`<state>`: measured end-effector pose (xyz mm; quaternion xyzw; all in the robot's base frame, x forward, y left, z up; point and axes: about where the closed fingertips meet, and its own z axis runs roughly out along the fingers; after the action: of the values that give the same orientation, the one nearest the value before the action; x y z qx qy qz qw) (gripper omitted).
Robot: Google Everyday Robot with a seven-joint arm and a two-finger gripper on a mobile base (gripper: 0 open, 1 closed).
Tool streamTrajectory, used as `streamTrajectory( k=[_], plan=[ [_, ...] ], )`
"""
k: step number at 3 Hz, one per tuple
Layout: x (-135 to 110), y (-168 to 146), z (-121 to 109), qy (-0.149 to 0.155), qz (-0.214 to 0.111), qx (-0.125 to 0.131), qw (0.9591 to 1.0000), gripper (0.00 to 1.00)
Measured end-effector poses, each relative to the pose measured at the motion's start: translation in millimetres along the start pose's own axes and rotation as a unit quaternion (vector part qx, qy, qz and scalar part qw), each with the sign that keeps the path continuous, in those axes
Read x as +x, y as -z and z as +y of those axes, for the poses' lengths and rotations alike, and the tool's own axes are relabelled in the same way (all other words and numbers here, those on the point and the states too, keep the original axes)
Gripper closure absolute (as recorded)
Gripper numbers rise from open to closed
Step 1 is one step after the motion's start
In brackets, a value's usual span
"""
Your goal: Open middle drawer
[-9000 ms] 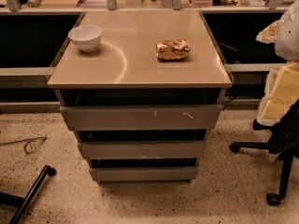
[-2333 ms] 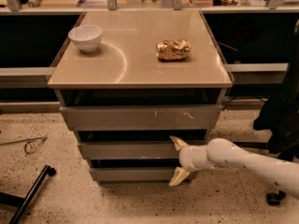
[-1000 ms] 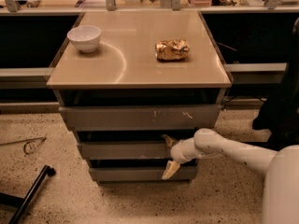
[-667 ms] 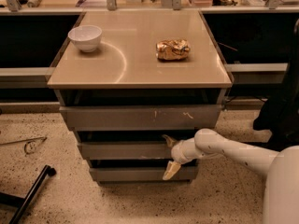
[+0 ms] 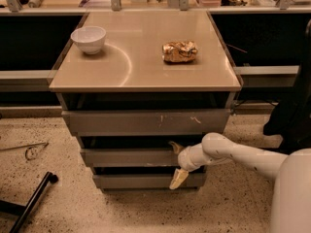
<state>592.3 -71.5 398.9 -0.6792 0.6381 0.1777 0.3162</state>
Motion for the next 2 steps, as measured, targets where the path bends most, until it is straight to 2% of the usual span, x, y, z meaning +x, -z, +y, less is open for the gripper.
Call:
streamTrajectory(
  k=[1,2],
  plan=[
    [-4.1,5.9,11.3,-0.019,-0.003,-0.016,0.9997,0.0],
    [-4.1,5.8,11.5,-0.019,-0.003,-0.016,0.9997,0.0]
  ],
)
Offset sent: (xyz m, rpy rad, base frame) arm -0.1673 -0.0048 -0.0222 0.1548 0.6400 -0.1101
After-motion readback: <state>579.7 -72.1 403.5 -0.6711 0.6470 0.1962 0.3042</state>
